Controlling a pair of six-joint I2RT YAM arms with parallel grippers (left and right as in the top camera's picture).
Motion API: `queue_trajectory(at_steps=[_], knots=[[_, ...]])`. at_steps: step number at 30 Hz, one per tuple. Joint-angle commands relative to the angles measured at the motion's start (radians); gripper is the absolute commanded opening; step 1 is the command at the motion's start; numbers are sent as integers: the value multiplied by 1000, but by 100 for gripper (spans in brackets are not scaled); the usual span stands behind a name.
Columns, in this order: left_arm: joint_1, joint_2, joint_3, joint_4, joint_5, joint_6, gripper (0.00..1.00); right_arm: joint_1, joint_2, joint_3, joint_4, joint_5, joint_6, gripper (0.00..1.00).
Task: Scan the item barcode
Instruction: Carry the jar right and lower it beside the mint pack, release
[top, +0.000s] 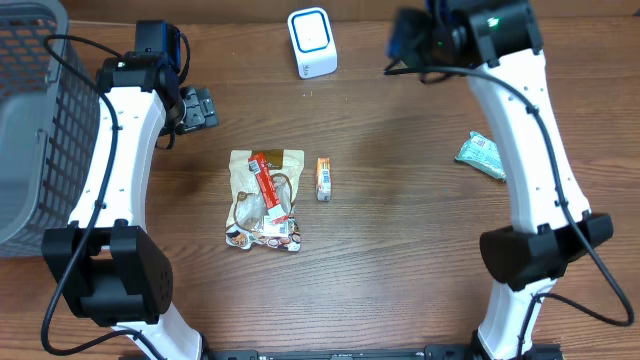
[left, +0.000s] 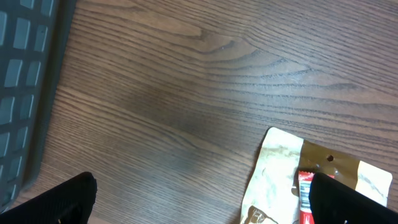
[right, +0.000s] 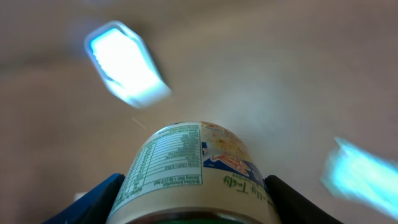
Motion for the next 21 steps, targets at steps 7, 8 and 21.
queue_trajectory(at_steps=[7, 8, 21], knots=[[-7, -18, 16, -2, -10, 22, 100, -136, 51, -237, -158, -27, 0, 4], [-7, -18, 16, -2, -10, 22, 100, -142, 51, -274, -149, -38, -1, 4], [-7, -18, 16, -2, -10, 22, 100, -152, 51, -725, 138, 9, -1, 4]])
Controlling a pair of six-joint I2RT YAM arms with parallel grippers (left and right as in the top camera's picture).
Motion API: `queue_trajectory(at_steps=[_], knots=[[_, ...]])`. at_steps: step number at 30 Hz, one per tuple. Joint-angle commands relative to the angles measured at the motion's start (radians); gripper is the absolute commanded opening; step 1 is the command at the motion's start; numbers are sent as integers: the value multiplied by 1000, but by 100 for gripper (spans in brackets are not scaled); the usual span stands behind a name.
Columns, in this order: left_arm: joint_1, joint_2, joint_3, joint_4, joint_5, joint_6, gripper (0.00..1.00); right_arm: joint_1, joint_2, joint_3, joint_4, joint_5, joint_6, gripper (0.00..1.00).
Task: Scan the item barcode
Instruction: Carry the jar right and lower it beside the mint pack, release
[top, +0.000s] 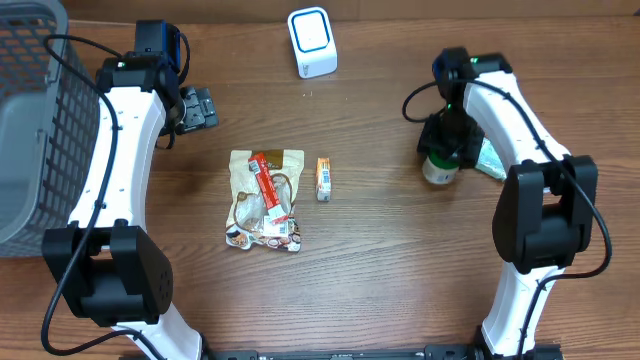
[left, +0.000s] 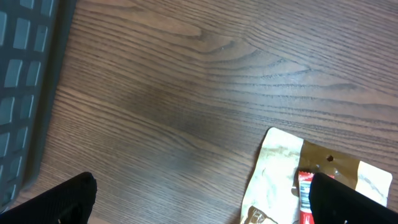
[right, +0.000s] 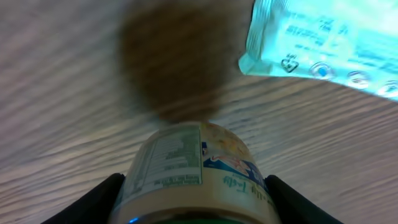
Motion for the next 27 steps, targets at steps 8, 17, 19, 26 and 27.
queue_trajectory(at_steps=[8, 17, 19, 26, 27], knots=[[-7, -17, 16, -3, -10, 23, 100, -1, -10, -146, 156, 199, 0, 5], [-7, -17, 16, -3, -10, 23, 100, -20, -10, -160, 196, 219, 0, 17], [-7, -18, 16, -3, -10, 23, 100, -29, -10, -160, 196, 222, 0, 22], [-7, -17, 16, -3, -10, 23, 100, -63, -10, -161, 196, 222, 0, 78], [-7, -18, 16, -3, -10, 23, 100, -66, -10, -161, 196, 222, 0, 84]])
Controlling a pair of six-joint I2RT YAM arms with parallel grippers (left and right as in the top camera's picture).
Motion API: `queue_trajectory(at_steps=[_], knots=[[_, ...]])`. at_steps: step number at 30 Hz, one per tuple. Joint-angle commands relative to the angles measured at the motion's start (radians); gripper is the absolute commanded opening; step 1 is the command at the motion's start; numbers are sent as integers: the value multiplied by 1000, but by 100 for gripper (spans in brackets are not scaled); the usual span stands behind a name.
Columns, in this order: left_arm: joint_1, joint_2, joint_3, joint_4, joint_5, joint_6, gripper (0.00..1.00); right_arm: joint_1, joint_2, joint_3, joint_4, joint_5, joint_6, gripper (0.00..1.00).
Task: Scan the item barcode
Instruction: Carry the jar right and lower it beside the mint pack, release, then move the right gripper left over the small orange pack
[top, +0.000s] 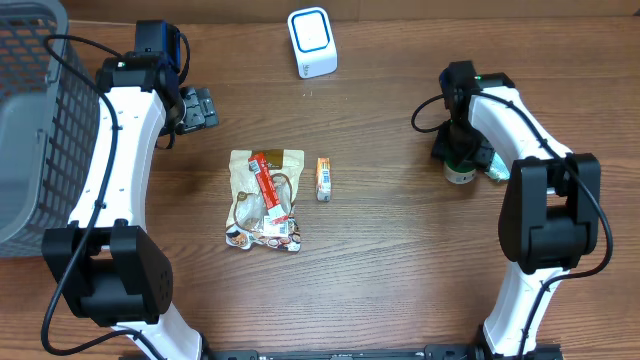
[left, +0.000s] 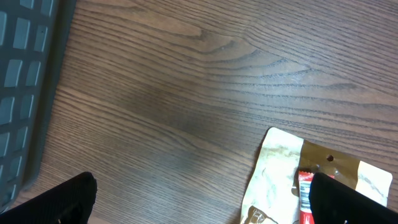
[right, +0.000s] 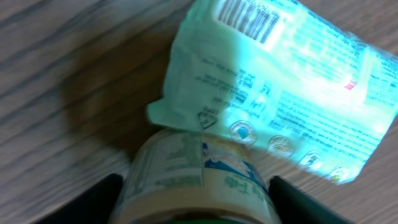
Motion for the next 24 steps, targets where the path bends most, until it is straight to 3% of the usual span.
queue_trajectory(at_steps=[1, 4, 9, 18, 24], knots=[[-7, -18, 16, -2, -10, 23, 100, -20, -4, -23, 3, 29, -2, 89], [-7, -17, 16, -2, -10, 23, 100, -27, -4, -23, 4, 29, -2, 96], [-7, -17, 16, -2, -10, 23, 100, -30, -5, -5, -16, 29, -8, 100], [-7, -17, 16, -2, -10, 23, 99, -25, -7, 296, -249, 0, -50, 100], [-7, -17, 16, -2, -10, 23, 100, 11, -7, 378, -310, -276, -87, 100]])
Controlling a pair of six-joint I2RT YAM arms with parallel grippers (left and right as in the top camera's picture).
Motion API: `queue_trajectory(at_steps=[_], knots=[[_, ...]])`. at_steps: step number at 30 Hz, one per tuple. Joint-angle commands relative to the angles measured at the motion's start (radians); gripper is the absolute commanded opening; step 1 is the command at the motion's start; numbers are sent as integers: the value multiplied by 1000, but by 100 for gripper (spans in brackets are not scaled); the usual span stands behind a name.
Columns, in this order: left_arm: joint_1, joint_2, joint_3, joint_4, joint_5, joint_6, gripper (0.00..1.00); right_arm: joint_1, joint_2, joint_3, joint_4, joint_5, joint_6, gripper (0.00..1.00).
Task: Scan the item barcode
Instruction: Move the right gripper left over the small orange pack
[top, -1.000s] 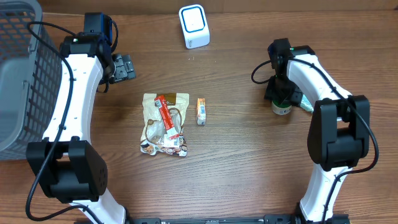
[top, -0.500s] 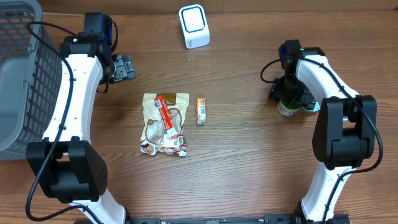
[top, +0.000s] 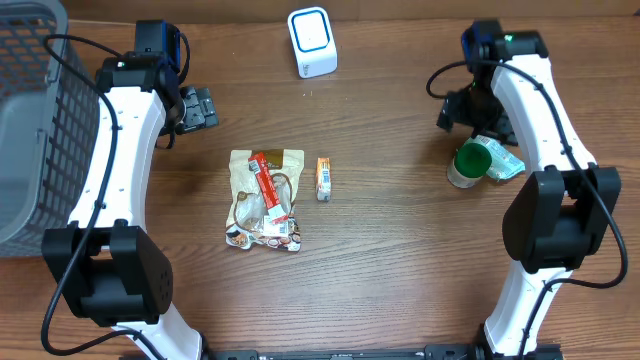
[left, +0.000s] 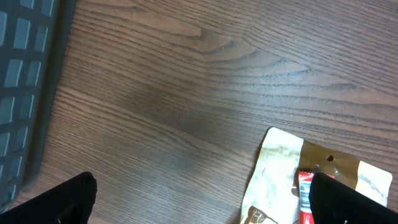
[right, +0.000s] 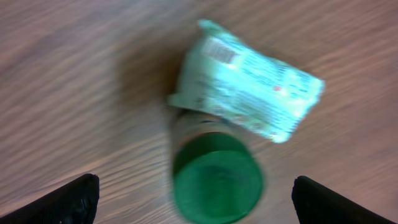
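A green-lidded jar (top: 466, 165) stands upright on the table at the right, touching a pale green packet (top: 497, 158). My right gripper (top: 476, 112) hangs open above and behind it; in the right wrist view the jar's lid (right: 217, 177) lies between the wide-spread fingertips (right: 74, 198), with the packet (right: 249, 106) beyond it. The white scanner (top: 312, 41) stands at the back middle. A beige snack pouch (top: 265, 198) and a small orange packet (top: 323, 177) lie mid-table. My left gripper (top: 197, 108) is open at the back left, with the pouch corner (left: 292, 174) in its wrist view.
A grey mesh basket (top: 30, 120) fills the far left edge and shows as a dark grid (left: 25, 81) in the left wrist view.
My right gripper was shut on the jar beside the green packet. Now it is open and higher, and the jar stands alone on the table. The left arm is unchanged.
My right gripper held the jar up near the scanner. Then it held it low at the right, beside the green packet, then against the packet. Now the jar stands free there and the gripper is open above it.
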Motion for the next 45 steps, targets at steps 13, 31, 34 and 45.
queue_trajectory(at_steps=[13, 31, 34, 45], knots=[[-7, -17, 16, -3, -10, 22, 100, 324, -6, -8, 135, -327, -44, 96], [-7, -17, 16, -3, -10, 22, 99, 689, -3, -101, 376, -268, -14, 96], [-7, -17, 16, -3, -10, 22, 99, 697, -3, -101, 379, -194, -14, 96], [-7, -17, 16, -3, -10, 22, 100, 595, -3, -102, 324, -118, 10, 69]])
